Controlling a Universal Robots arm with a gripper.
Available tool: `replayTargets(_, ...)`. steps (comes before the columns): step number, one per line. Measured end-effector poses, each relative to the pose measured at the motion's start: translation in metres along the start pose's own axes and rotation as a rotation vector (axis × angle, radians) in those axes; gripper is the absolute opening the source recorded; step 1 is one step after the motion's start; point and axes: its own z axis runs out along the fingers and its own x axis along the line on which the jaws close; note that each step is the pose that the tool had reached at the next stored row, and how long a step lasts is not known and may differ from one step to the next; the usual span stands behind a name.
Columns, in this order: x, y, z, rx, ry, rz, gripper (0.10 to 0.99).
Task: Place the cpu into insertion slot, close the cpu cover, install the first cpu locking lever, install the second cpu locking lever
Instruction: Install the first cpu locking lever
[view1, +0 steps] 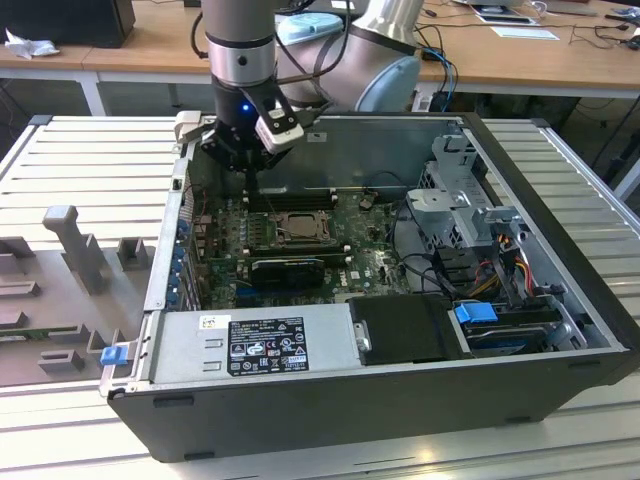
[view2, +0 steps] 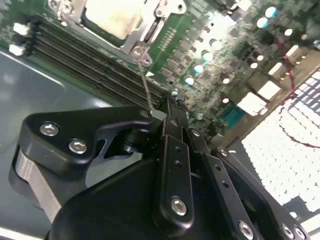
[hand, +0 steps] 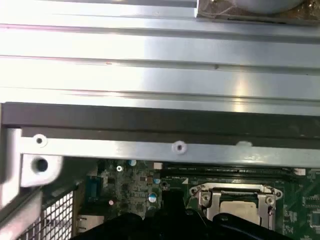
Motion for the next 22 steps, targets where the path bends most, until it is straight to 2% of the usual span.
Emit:
replayTargets(7, -0.0395, -0.0002, 0.0026, 0.000, -0.0001, 0.000, 0.106)
replayTargets(8, -0.0465, -0.0005, 0.0028, -0.003, -0.0003, 0.000, 0.106)
replayTargets(9, -0.0501, -0.0008, 0.0029, -0.007, -0.0007, 0.000, 0.106)
replayTargets(10, -0.0507, -0.0013, 0.0030, -0.017, -0.0008, 0.000, 0.106)
replayTargets(11, -0.0507, -0.0019, 0.0032, -0.021, -0.0010, 0.000, 0.106)
replayTargets(13, -0.0508, -0.0031, 0.0046, -0.025, -0.0031, 0.000, 0.106)
replayTargets(16, -0.0522, -0.0035, 0.0113, -0.025, -0.0033, 0.000, 0.106)
replayTargets(22, -0.0610, -0.0002, 0.0211, -0.025, -0.0035, -0.010, 0.106)
